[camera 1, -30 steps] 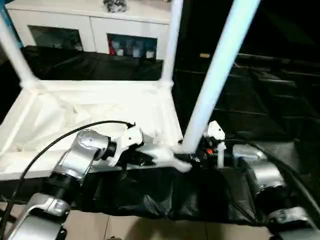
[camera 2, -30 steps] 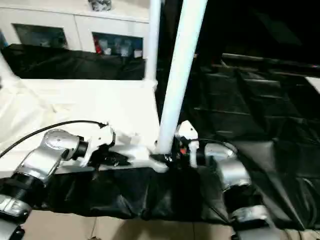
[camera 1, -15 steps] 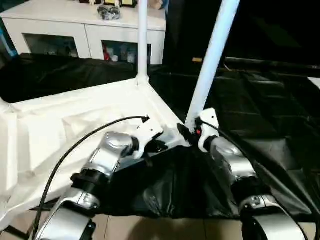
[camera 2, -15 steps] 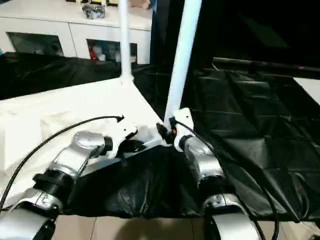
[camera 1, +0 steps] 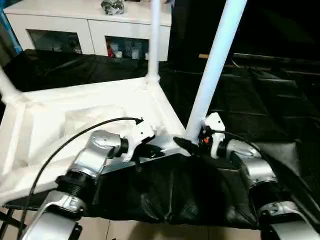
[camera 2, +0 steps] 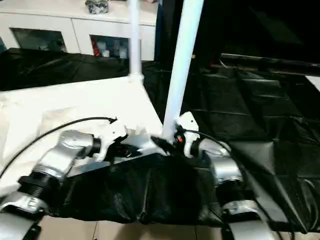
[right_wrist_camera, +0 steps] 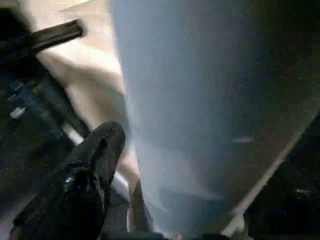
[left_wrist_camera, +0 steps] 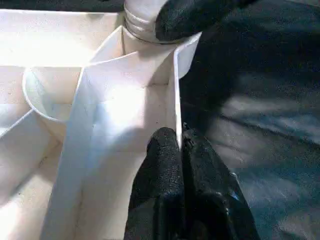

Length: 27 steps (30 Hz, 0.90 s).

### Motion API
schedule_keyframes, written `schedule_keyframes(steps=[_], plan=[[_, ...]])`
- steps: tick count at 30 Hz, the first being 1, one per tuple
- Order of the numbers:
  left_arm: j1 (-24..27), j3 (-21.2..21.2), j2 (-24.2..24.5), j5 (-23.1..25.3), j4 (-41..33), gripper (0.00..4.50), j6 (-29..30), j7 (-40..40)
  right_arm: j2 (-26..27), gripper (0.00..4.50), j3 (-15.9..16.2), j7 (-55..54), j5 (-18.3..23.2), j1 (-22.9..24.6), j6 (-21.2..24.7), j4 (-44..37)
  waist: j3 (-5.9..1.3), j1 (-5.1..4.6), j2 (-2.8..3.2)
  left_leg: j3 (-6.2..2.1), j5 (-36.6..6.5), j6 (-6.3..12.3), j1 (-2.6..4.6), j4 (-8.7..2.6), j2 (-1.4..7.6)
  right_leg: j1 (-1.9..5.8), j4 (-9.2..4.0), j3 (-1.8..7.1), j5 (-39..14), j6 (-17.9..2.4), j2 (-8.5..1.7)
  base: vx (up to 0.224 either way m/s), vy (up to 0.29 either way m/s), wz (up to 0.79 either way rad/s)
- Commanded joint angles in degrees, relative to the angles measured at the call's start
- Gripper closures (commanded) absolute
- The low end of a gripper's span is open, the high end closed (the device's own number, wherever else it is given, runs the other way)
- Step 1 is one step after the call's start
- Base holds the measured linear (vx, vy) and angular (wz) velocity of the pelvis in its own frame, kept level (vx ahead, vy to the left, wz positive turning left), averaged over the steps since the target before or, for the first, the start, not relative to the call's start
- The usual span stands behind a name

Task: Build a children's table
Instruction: Rotate leg to tighten

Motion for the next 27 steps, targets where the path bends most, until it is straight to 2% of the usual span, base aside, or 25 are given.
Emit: schedule_keyframes(steps=[1, 2, 3, 6, 7, 11, 16, 20, 23, 26, 27], plan=[[-0.47, -1.66, -1.19, -1.55, -0.07, 4.5, -1.64, -1.44, 0.69, 1.32, 4.98, 6.7, 0.74, 1.28, 2.04, -1.86, -2.42, 0.12, -0.07, 0.15, -6.63, 5.58, -0.53, -2.76, 1.71, 3.19, -3.72, 3.36, -6.4, -11.51, -4.01, 0.0, 0.0, 0.0], [-0.68, -1.75, -0.49, -1.83, 0.06, 4.5, -1.87, -2.52, -0.43, 1.53, 5.69, 10.04, 1.26, 1.82, 3.1, -3.19, -2.34, 0.35, -0.04, 0.2, -7.35, 5.62, -0.55, -2.73, 1.75, 3.3, -3.81, 3.28, -6.96, -11.54, -3.97, 0.0, 0.0, 0.0], [-0.73, -1.81, -0.23, -1.97, 0.05, 4.5, -1.94, -2.96, -0.81, 1.58, 5.97, 11.06, 1.41, 1.99, 3.46, -3.6, -2.27, 0.48, -0.05, 0.26, -7.74, 5.54, -0.71, -2.72, 1.8, 3.34, -3.82, 3.29, -7.77, -11.17, -4.01, 0.0, 0.0, 0.0], [-1.22, -1.89, 1.0, -2.33, 0.29, 4.5, -2.28, -4.77, -2.41, 1.74, 7.56, 15.04, 1.61, 2.74, 4.69, -4.98, -2.23, 1.03, -0.07, 0.27, -8.71, 4.86, -0.59, -2.75, 1.87, 3.26, -4.08, 3.29, -10.51, -10.12, -4.19, 0.0, 0.0, 0.0], [-1.63, -1.82, 1.75, -2.28, 0.74, 4.5, -2.79, -6.06, -3.3, 1.86, 8.69, 17.19, 1.41, 3.11, 5.34, -5.5, -2.25, 1.08, -0.08, 0.26, -8.73, 4.71, -0.62, -2.77, 1.9, 3.24, -4.02, 3.32, -10.73, -9.99, -4.21, 0.0, 0.0, 0.0], [-1.98, -1.75, 2.53, -2.62, 1.1, 4.5, -3.26, -7.38, -3.87, 2.09, 9.86, 19.15, 1.14, 3.33, 5.63, -5.9, -2.32, 1.29, 0.0, 0.17, -8.05, 3.94, -0.68, -2.79, 1.84, 3.29, -3.88, 3.32, -9.9, -9.81, -4.23, 0.0, 0.0, 0.0], [-2.07, -1.53, 2.9, -2.62, 1.4, 4.5, -3.22, -7.85, -3.39, 2.16, 10.0, 18.92, 1.2, 3.45, 6.1, -6.22, -2.37, 1.28, 0.03, 0.18, -7.76, 3.7, -0.72, -2.71, 1.73, 3.37, -3.81, 3.3, -9.03, -10.21, -4.22, 0.0, 0.0, 0.0], [-1.7, -1.19, 2.1, -2.99, 1.48, 4.5, -1.99, -5.8, -1.45, 2.16, 8.89, 15.12, 1.6, 4.79, 7.05, -7.12, -2.31, 1.32, -0.05, 0.16, -7.71, 3.62, -0.72, -2.76, 1.75, 3.38, -3.84, 3.29, -9.29, -9.99, -4.18, 0.0, 0.0, 0.0], [-1.42, -1.02, 0.48, -2.46, 1.8, 4.5, -0.81, -2.28, 1.02, 2.17, 7.33, 8.38, 0.91, 5.59, 7.05, -6.14, -2.1, 1.2, -0.05, 0.1, -9.1, 2.89, -0.63, -2.9, 1.65, 3.14, -4.34, 3.37, -12.99, -8.83, -4.36, 0.0, 0.0, 0.0], [-1.3, -1.64, -2.27, -1.08, 1.91, 4.5, 1.17, 2.29, 5.12, 2.17, 4.61, -5.29, -1.75, 4.62, 6.21, -1.2, -1.65, 0.44, -0.06, -0.36, -13.03, 0.77, -0.48, -3.53, 1.51, 2.91, -5.28, 3.23, -22.55, -6.34, -4.52, 0.0, 0.0, 0.0], [-1.33, -1.93, -3.52, -0.66, 1.86, 4.5, 1.96, 3.89, 6.58, 2.17, 3.62, -9.69, -2.25, 4.06, 6.48, 0.63, -1.44, 0.09, -0.03, -0.45, -15.3, 0.3, -0.06, -3.58, 1.45, 2.55, -5.86, 3.19, -27.04, -5.1, -4.6, 0.0, 0.0, 0.0]])
